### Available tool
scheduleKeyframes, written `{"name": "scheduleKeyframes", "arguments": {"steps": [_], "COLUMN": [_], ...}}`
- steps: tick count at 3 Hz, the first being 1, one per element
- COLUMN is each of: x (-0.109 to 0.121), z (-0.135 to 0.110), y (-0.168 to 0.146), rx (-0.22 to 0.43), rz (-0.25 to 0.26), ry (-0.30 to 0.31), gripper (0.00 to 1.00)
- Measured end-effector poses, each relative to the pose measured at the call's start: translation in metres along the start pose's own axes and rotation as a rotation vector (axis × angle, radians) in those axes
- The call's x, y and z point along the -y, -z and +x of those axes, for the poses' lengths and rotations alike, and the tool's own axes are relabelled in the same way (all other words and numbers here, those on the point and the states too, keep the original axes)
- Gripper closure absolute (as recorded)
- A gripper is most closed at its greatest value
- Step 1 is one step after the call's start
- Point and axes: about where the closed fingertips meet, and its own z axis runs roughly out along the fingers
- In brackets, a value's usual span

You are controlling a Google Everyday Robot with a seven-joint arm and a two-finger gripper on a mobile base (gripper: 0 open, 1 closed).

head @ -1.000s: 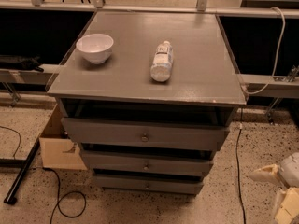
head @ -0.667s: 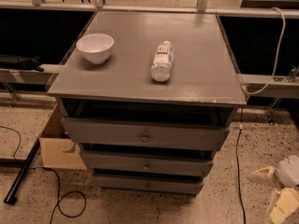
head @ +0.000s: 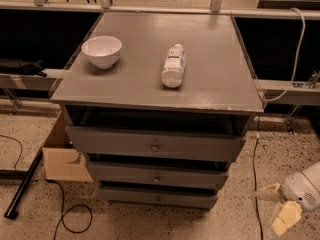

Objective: Open bottom drawer

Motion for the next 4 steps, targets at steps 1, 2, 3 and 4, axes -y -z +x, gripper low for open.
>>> {"name": "scheduleKeyframes", "arguments": {"steps": [1, 2, 3, 4], "x": [0.017, 0.019, 0.019, 0.017], "z": [0.009, 0.01, 0.011, 0.02], "y": [-0.01, -0.012, -0.018, -0.044], "rx": [0.027, 0.03, 0.051, 0.098], "rz": [-0.025, -0.029, -0.051, -0.125], "ry": [-0.043, -0.046, -0.047, -0.087], "gripper": [0.0, 0.0, 0.0, 0.0]}}
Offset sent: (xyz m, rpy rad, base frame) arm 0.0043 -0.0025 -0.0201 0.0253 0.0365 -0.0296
